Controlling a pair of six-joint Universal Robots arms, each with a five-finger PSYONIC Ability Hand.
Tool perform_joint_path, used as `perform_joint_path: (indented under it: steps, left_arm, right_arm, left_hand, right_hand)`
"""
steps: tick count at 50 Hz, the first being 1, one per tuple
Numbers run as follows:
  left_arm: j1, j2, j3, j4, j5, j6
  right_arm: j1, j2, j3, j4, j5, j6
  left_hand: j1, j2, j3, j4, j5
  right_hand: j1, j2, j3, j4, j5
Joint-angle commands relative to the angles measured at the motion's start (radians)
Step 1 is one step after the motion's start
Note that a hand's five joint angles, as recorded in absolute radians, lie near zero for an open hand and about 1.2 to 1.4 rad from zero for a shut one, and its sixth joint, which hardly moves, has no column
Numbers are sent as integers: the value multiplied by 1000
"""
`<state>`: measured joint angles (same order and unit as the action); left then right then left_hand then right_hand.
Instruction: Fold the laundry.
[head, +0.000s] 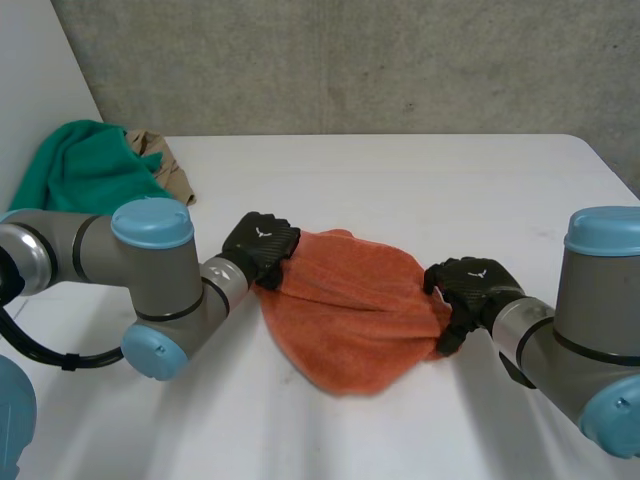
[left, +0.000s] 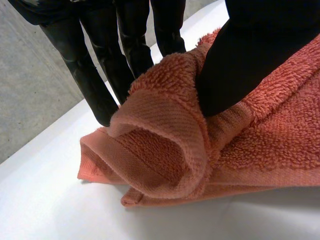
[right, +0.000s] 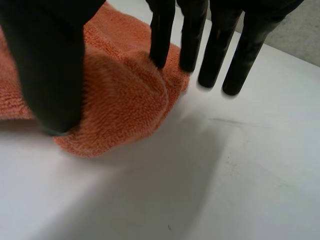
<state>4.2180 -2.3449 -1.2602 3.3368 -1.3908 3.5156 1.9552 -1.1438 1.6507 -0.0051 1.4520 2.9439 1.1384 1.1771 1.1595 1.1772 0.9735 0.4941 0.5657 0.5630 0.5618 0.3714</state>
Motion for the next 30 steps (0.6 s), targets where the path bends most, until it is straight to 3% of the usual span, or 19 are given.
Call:
perform_joint_path:
  steps: [1,8,13,17,25,30]
  left_arm:
    - [0,18,27,-2,-8,0]
    - [-1,176,18,-5,-59,-10]
    - [-4,349,-11,-17,-73,-30]
    - [-3,513,-33,-19,-73,-98]
    - [5,801,-48,-22,-74,-270]
    - [5,836,-71,-22,-79,-280]
  right_arm:
    - [7,62,-64,-15,-1,-16]
    - [-4,44,-147,-9,5,-17]
    - [-13,-106,-245,0,5,-43]
    - [-44,-192,-330,39,-1,-101]
    - [-41,-237,-577,151,2,-160]
    - [-41,-228,-699,238,-13,-161]
  left_hand:
    - [258,219,237,219,248]
    - [258,219,237,219,248]
    - [258,219,237,219,248]
    - [258,219,237,219,248]
    - [258,219,237,219,248]
    - [258,219,237,219,248]
  right_hand:
    - [901,829,832,833,849]
    - [902,831,833,834,850]
    - [902,831,833,834,850]
    - [902,831,833,834,850]
    - [902,831,833,834,850]
    - [902,831,833,834,850]
